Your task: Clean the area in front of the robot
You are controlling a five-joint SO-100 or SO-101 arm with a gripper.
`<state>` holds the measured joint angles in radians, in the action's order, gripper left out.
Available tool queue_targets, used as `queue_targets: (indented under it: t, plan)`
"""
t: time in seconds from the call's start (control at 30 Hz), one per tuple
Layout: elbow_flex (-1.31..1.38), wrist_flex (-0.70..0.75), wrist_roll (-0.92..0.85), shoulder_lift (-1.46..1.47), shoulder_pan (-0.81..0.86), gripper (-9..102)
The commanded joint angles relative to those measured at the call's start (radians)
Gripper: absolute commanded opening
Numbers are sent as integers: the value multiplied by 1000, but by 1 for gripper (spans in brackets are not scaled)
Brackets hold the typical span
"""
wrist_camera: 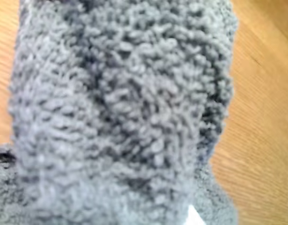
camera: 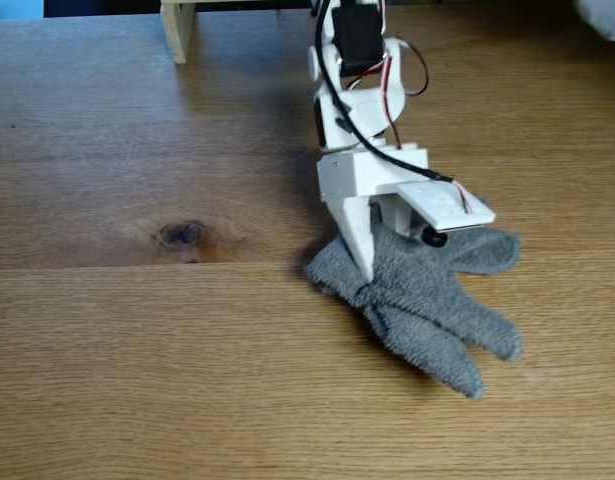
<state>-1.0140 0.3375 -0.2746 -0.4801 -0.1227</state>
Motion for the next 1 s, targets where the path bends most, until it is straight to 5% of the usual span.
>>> queue_targets:
  t: [0.0,0.27,0.5,0.63,0.77,0.97]
  plan:
    - [23,-204,-40,43,52,0]
    - [29,-390,-149,221,166,0]
    - [29,-305,-235,189,275,0]
    - [14,-86,-262,74,350,0]
    - [12,285,-268,-67,385,0]
    - [11,704,-144,-328,295,0]
